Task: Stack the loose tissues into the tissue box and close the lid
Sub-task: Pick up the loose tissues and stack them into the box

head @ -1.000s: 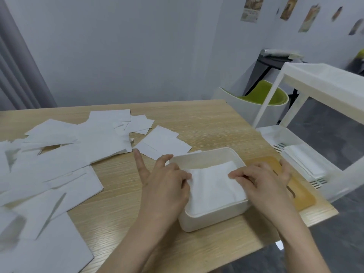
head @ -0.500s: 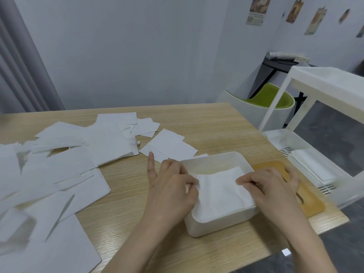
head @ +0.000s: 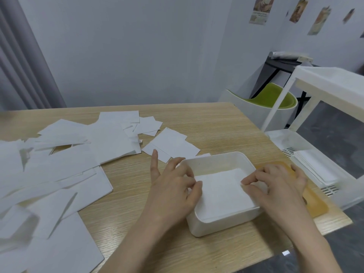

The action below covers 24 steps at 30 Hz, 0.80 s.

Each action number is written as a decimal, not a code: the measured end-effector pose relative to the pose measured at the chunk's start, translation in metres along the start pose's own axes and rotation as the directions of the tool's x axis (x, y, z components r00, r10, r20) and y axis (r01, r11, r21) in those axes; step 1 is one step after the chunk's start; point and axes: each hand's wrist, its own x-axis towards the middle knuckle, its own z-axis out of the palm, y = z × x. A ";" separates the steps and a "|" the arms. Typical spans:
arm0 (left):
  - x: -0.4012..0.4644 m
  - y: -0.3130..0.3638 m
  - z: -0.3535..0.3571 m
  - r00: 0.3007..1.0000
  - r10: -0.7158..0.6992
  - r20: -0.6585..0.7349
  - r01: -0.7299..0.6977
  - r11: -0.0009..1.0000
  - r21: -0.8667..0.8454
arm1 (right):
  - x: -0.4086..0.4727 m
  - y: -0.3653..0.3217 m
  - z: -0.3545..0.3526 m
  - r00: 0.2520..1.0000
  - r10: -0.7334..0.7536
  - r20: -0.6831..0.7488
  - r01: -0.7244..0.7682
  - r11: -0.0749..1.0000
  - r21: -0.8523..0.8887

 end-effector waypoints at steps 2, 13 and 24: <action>0.001 -0.001 -0.003 0.999 0.011 0.030 -0.011 1.000 0.010 | 0.000 -0.001 -0.002 1.000 -0.006 0.020 0.005 1.000 0.012; 0.000 -0.002 -0.001 0.996 0.010 0.086 -0.004 0.997 -0.072 | 0.000 -0.006 -0.013 0.995 -0.042 0.090 0.033 0.995 0.097; -0.022 -0.016 -0.035 0.966 -0.253 -0.051 0.180 0.800 -0.572 | -0.007 -0.064 -0.013 0.948 -0.172 -0.268 0.231 0.950 0.208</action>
